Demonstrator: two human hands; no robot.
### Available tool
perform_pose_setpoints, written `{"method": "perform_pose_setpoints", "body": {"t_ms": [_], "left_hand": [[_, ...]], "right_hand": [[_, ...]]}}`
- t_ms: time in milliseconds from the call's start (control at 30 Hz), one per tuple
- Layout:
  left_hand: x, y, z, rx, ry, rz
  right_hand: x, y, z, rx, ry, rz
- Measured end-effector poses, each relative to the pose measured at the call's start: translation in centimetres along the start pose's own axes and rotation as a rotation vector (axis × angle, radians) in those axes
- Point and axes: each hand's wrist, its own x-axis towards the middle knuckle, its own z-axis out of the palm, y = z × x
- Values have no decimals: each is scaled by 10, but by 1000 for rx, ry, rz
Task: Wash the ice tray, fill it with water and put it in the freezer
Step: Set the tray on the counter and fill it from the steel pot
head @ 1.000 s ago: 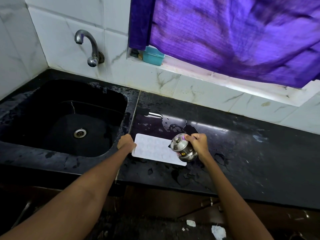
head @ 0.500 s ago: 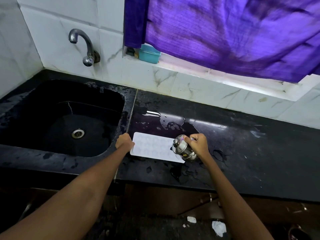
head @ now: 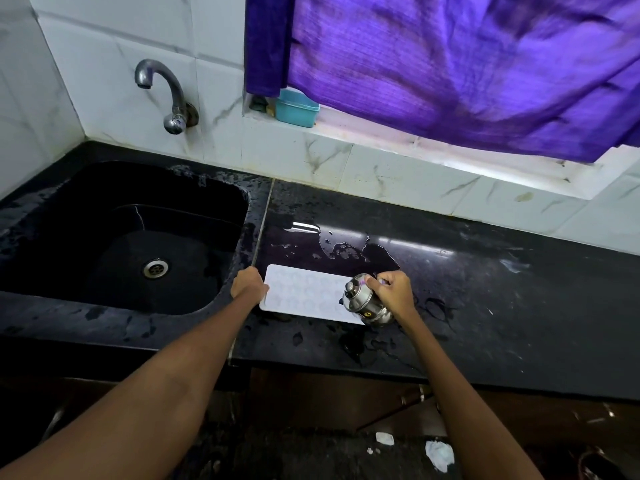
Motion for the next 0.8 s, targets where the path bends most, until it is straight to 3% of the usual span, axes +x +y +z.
{"method": "perform_pose_setpoints", "body": {"t_ms": [167, 500, 800], "left_hand": [[-2, 2, 0, 11, 4, 5], [-5, 3, -1, 27, 13, -4], [-6, 2, -3, 19, 5, 5]], "right_hand": [[-1, 4, 3, 86, 38, 30], [9, 23, -8, 482, 142, 269], [0, 34, -12, 317, 108, 189]]}}
